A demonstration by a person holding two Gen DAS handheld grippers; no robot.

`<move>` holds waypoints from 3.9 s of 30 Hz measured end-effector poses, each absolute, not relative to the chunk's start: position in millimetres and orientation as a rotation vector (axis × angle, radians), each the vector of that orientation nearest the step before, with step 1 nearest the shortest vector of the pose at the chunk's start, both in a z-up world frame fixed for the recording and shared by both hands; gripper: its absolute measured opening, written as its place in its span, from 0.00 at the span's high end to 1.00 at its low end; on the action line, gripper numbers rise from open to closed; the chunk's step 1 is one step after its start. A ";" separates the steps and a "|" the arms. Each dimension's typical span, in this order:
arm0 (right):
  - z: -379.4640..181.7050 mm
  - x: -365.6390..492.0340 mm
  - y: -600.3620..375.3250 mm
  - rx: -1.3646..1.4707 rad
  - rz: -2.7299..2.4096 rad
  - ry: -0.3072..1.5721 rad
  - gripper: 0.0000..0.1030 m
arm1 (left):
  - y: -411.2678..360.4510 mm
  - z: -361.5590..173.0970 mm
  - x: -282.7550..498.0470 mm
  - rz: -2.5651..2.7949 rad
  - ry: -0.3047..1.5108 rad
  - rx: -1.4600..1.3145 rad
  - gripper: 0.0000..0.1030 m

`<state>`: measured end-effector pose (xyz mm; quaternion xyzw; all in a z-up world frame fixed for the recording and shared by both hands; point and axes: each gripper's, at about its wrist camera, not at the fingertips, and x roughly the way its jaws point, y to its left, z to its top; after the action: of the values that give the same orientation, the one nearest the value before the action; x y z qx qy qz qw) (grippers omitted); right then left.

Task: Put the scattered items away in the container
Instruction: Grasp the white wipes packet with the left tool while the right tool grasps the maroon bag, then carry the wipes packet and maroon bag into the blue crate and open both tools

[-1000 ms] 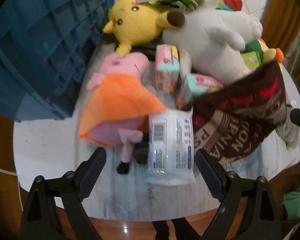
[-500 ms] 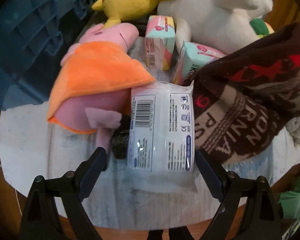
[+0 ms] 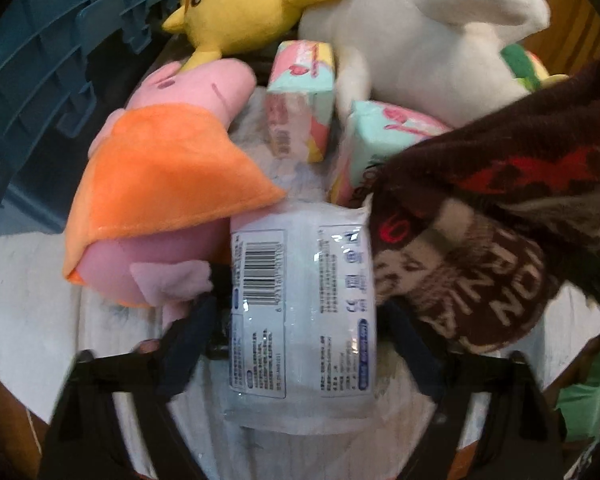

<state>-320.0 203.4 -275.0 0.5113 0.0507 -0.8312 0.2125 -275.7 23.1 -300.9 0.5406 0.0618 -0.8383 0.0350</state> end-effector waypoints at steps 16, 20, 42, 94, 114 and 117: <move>-230.2 -309.9 311.5 1.395 -2.587 -0.102 0.86 | 17.7 -254.4 -244.7 -2.610 0.195 1.594 0.56; -225.4 -306.3 311.1 1.363 -2.595 -0.099 0.86 | 19.5 -240.1 -239.6 -2.640 0.191 1.559 0.56; -71.2 -298.7 223.7 0.891 -2.642 0.081 0.86 | 6.4 -95.5 -237.6 -2.851 0.128 1.168 0.56; 71.9 -355.2 -216.1 0.365 -2.283 0.069 0.86 | -368.5 -18.6 -276.1 -2.428 0.229 0.898 0.56; -7.0 -363.3 -243.5 0.706 -2.273 0.288 0.00 | -372.3 -49.5 -285.7 -2.413 0.250 0.984 0.20; -4.0 -357.1 -242.4 0.700 -2.272 0.298 0.00 | -372.5 -47.1 -283.1 -2.417 0.247 0.981 0.20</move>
<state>-357.1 -242.4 -4.0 0.2721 0.1157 -0.8831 0.3642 -283.1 -372.5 -47.1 0.3616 0.0911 -0.8914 0.2577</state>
